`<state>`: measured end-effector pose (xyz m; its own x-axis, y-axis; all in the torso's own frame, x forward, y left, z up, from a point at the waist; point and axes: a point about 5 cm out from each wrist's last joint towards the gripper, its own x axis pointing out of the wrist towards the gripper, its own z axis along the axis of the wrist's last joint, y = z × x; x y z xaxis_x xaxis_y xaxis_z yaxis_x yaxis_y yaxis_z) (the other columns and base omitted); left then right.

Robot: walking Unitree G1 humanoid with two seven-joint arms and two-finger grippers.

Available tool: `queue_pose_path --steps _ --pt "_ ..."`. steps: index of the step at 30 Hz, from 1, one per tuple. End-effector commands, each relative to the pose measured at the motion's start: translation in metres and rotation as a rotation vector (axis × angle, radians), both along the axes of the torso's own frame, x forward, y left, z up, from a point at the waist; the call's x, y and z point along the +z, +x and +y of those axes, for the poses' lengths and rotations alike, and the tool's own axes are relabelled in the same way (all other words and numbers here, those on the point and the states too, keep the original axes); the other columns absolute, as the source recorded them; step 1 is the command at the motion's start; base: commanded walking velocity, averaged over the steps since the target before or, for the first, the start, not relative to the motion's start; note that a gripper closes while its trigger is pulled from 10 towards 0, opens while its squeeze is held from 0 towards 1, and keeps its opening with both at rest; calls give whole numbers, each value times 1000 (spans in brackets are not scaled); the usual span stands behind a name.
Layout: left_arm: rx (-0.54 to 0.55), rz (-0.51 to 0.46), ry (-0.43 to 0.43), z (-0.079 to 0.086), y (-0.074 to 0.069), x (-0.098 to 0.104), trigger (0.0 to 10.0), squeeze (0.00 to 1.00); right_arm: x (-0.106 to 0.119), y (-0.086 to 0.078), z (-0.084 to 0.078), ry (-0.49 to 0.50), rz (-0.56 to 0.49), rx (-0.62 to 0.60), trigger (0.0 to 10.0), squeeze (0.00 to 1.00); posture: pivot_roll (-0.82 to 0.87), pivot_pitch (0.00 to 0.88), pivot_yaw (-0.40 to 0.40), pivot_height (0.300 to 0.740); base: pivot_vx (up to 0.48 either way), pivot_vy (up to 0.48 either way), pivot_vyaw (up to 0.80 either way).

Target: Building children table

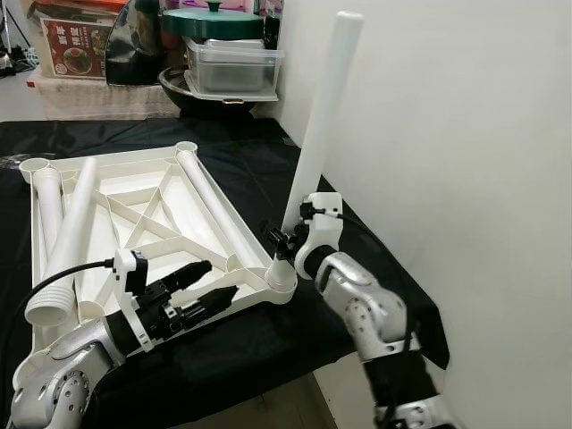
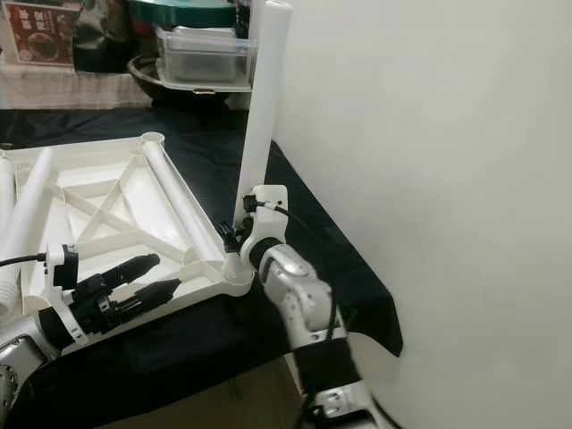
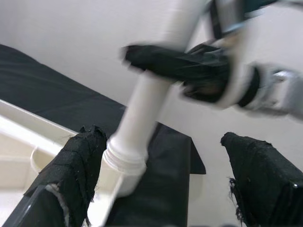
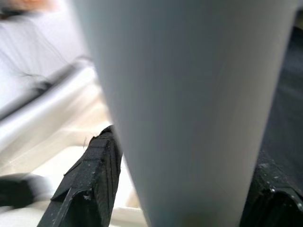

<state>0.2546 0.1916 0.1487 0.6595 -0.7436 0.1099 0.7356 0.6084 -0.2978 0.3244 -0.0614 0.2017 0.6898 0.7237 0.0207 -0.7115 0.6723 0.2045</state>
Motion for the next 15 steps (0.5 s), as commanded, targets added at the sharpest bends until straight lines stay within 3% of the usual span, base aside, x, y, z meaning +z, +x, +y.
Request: queue_pose_path --steps 1,2,3,8,9,10,11,12,13,14,15 --pt "-11 -1 -7 -4 0 -1 10000 0 10 -16 19 23 -53 199 10000 0 139 0 -174 740 0 0 0" --pt "-10 -1 -7 -4 0 -1 10000 0 6 -23 20 -16 -70 266 10000 0 138 0 -175 740 0 0 0" --pt "-11 0 -7 -4 0 -2 10000 0 1 -28 20 -45 -73 311 7020 0 141 0 -176 740 0 0 0" --pt "-11 0 -6 -3 -1 -2 10000 0 -3 -30 20 -62 -72 339 7020 0 141 0 -176 740 0 0 0" --pt "-11 1 -5 -3 -1 -2 10000 0 -12 -24 19 -85 -38 286 0 0 147 0 -176 740 0 0 0" --pt "-11 2 -4 -3 -2 -2 10000 0 -18 -16 18 -92 -7 210 0 0 147 0 -176 740 0 0 0" --pt "-11 2 -4 -3 -2 -2 10000 0 -18 -16 18 -92 -7 210 0 0 147 0 -176 740 0 0 0" --pt "-11 3 -3 -2 -2 -2 10000 0 -25 -2 14 -102 46 65 0 0 148 0 -176 740 0 0 0" --pt "-12 4 -2 -2 -2 -2 10000 0 -33 15 2 -115 117 -159 0 0 147 0 -175 740 0 0 0" --pt "-12 4 -2 -2 -2 -2 10000 0 -33 15 2 -115 117 -159 0 0 147 0 -175 740 0 0 0" --pt "-13 5 -2 -2 -2 -2 10000 0 -44 26 -15 -128 198 -391 0 0 145 0 -174 740 0 0 0"
